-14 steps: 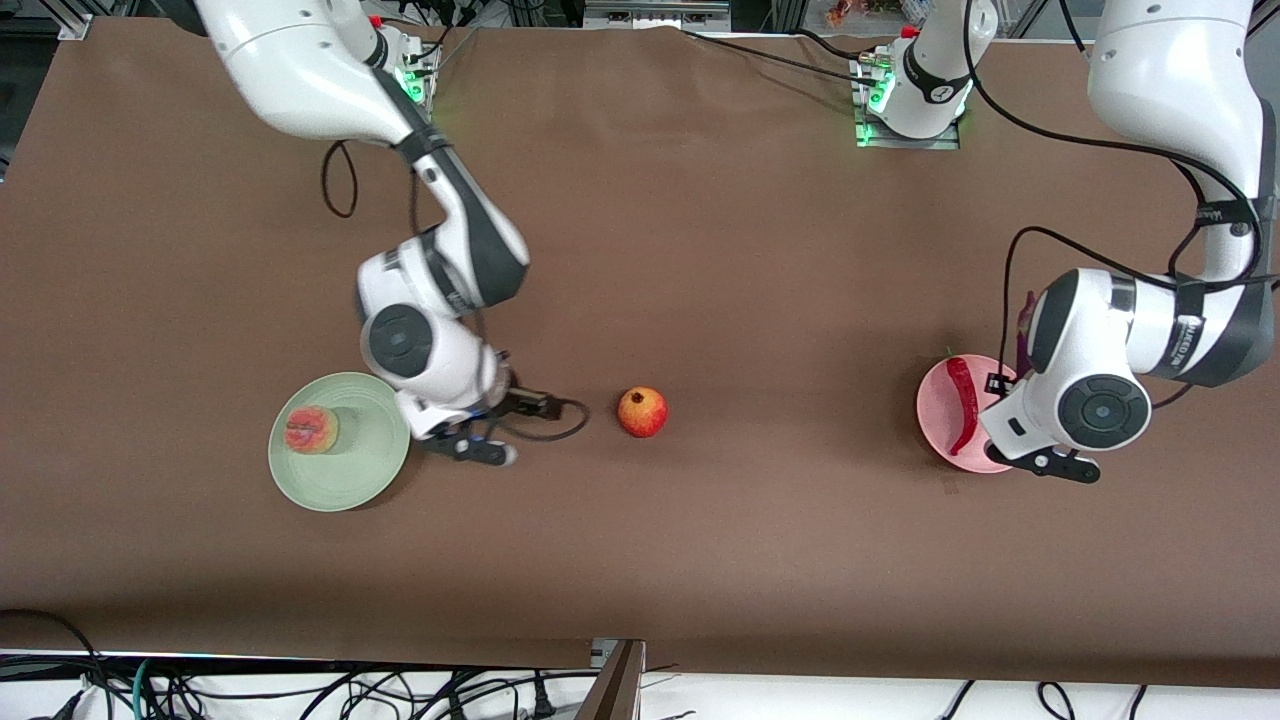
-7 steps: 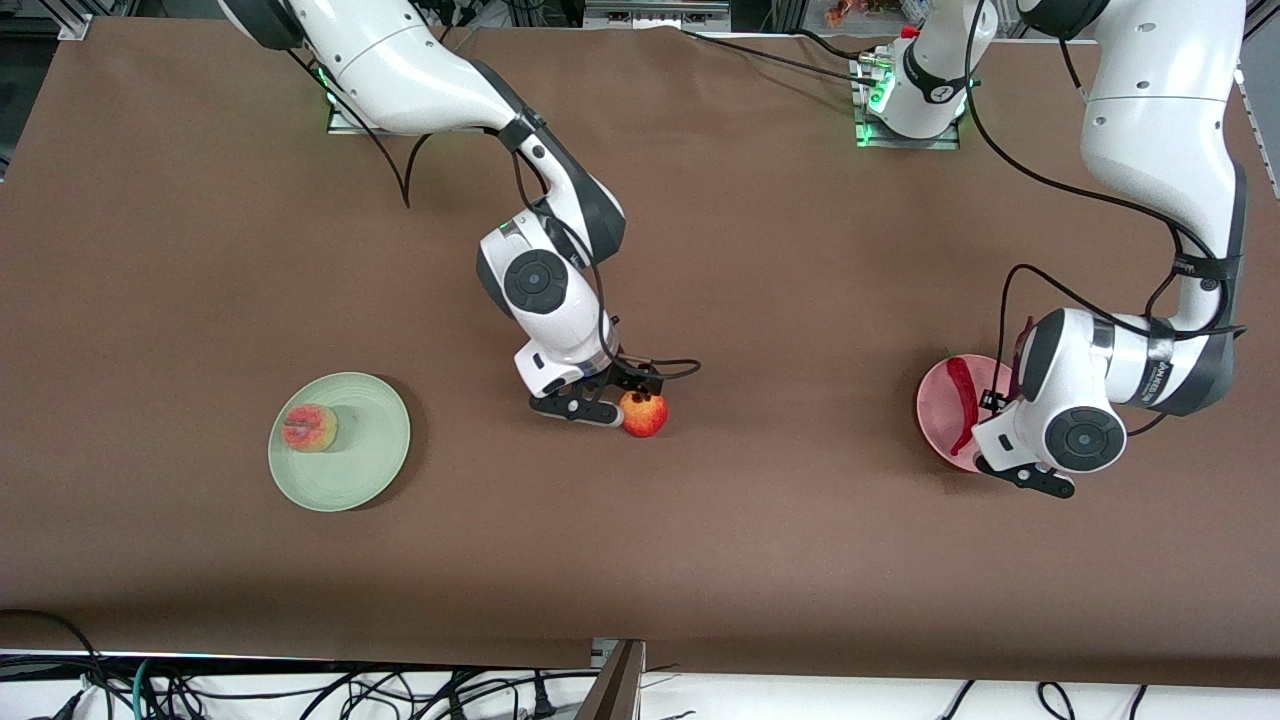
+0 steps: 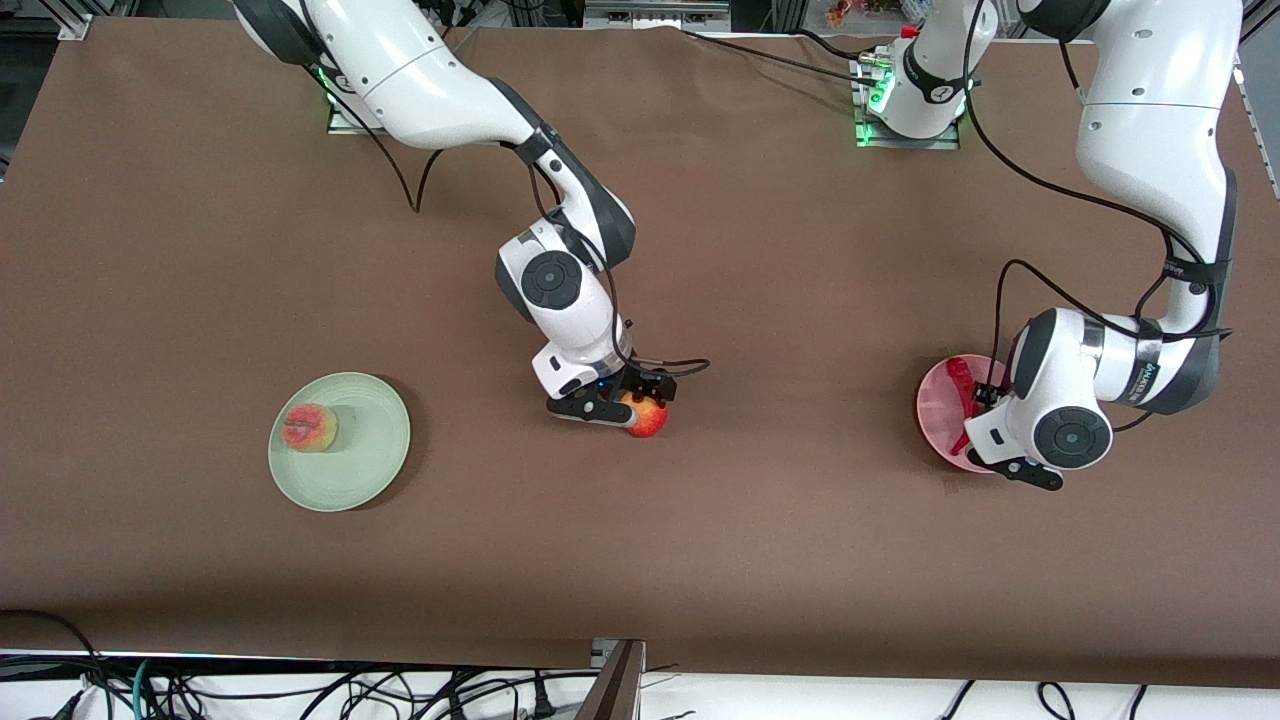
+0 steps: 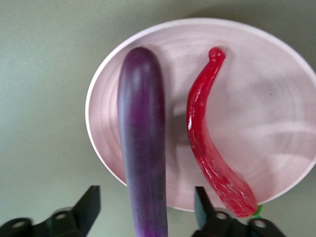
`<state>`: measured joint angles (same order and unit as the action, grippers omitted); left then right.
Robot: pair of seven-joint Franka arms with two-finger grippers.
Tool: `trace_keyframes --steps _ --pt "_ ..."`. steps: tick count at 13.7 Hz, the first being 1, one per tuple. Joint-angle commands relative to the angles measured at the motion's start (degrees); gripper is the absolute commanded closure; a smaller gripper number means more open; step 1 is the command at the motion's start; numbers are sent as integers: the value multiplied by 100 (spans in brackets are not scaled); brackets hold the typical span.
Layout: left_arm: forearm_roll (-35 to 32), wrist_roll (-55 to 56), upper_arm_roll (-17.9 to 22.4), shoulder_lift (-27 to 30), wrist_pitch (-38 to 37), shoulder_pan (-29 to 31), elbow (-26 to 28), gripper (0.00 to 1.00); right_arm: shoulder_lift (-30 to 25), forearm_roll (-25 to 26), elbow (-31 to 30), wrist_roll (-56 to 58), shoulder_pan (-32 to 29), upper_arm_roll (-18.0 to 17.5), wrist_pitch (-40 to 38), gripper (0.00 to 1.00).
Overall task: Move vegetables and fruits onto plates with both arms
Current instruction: 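Place the eggplant on the pink plate while the right gripper grasps the apple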
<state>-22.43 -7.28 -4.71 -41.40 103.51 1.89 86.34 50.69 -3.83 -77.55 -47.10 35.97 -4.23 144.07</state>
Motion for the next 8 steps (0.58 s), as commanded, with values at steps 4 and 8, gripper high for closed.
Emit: trace_keyframes --steps 4,8 --pt "-60 -72 -389 1009 -128 22 -169 0 195 102 82 -115 69 71 411 0" --pt "-51 -63 -688 1292 -830 22 -1371 0 266 154 82 -107 69 150 603 0"
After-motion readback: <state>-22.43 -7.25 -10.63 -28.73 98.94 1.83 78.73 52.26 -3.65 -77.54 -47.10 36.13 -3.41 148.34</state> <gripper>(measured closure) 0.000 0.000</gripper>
